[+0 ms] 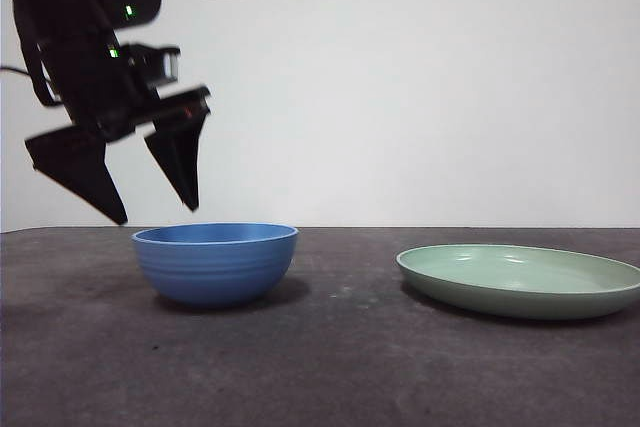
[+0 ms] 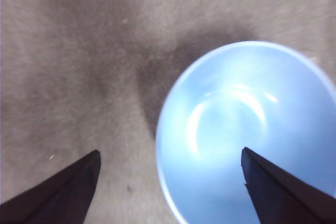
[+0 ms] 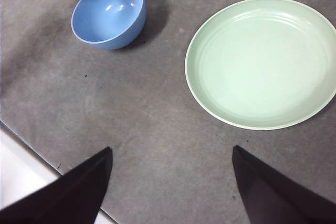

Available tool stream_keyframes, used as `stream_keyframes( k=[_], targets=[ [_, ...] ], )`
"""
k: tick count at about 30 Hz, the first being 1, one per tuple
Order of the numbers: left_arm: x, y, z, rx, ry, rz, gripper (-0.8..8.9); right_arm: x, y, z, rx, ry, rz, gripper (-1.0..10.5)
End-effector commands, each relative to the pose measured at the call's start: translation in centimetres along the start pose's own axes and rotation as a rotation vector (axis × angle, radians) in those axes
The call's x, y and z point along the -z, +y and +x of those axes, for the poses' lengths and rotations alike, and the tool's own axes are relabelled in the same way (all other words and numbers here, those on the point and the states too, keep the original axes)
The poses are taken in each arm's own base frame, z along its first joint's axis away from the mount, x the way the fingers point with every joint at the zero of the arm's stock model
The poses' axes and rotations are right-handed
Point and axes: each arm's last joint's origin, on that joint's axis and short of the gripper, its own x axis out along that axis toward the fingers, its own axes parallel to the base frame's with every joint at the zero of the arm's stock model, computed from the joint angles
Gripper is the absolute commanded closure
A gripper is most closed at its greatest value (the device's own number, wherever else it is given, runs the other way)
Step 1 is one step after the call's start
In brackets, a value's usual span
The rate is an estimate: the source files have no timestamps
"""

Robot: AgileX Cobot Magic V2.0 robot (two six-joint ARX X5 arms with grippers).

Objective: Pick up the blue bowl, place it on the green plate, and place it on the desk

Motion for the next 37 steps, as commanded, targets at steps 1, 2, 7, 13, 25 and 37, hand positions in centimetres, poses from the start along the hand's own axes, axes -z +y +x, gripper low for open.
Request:
stream_keyframes(
  k=[1,2,7,13,25,37],
  targets=[
    [-0.5,0.0,1.4,-0.005,0.01,0.003,3.89,-0.5,0.2,-0.3,0.002,-0.022,-0.02,5.8],
    [-0.5,0.1,1.8,-0.006,0.018,0.002,3.9,-0.5,0.2,-0.3,0.004,-0.023,-0.02,5.8],
    [-0.3,0.3,3.1,-0.016,0.048,-0.006,4.54,-0.5,0.2,-0.3,0.005,-0.026,-0.022,5.8],
    [-0.3,0.3,3.2,-0.024,0.052,-0.01,6.67,-0.5,0.2,-0.3,0.005,-0.026,-0.022,5.8],
    [-0.5,0.2,2.6,-0.022,0.03,-0.036,8.04,-0.6,0.2,-0.3,0.005,-0.032,-0.026,5.8],
    [-3.1,-4.6,-4.4,0.084,-0.171,0.037,8.04,-0.6,0.2,-0.3,0.005,-0.032,-0.025,5.8]
  ],
)
